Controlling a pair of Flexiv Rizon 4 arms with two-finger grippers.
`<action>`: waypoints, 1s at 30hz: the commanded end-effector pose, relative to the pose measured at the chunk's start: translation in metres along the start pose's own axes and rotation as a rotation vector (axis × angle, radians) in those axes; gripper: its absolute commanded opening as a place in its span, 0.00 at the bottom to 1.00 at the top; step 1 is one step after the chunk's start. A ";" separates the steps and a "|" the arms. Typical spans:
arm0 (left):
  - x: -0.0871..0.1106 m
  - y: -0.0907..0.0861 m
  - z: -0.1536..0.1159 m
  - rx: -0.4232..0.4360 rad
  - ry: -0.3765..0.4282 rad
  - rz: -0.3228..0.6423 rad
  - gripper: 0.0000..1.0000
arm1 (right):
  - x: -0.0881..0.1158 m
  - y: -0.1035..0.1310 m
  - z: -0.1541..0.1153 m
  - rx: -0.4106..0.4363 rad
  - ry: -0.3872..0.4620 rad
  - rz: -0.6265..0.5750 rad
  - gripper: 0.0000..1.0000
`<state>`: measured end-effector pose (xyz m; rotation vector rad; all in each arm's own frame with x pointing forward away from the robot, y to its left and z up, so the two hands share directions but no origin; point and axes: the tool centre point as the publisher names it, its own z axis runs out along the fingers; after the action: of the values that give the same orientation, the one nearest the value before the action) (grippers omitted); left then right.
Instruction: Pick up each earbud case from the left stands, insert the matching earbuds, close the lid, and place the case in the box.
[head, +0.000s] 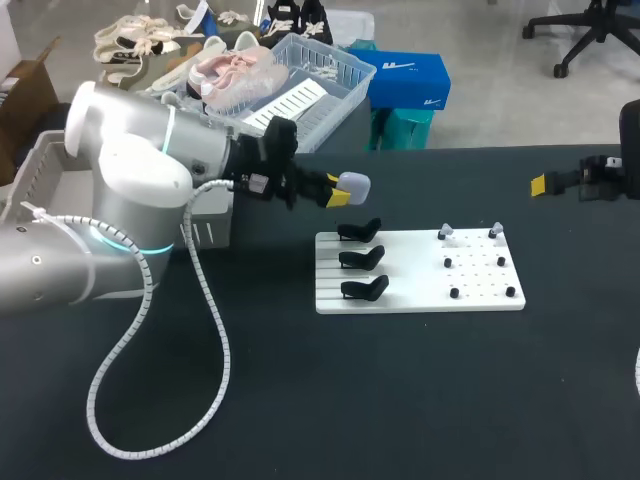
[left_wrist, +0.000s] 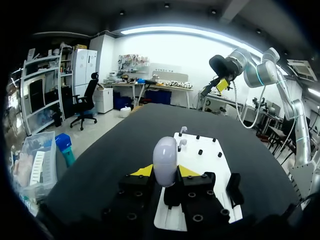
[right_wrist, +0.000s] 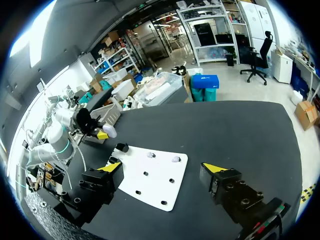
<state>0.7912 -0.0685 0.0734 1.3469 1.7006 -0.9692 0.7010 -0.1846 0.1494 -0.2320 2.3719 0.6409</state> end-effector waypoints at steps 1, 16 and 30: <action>-0.010 -0.010 -0.013 -0.038 -0.029 -0.006 0.00 | 0.000 0.000 0.000 0.000 0.000 -0.001 1.00; -0.055 -0.048 -0.032 -0.067 -0.119 0.026 0.00 | -0.036 0.058 0.042 -0.098 0.146 -0.174 1.00; -0.053 -0.055 -0.017 -0.040 -0.070 0.102 0.00 | -0.040 0.114 0.061 -0.198 0.197 -0.242 1.00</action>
<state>0.7428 -0.0814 0.1354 1.3436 1.5686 -0.9108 0.7217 -0.0635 0.1806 -0.6609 2.4157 0.7227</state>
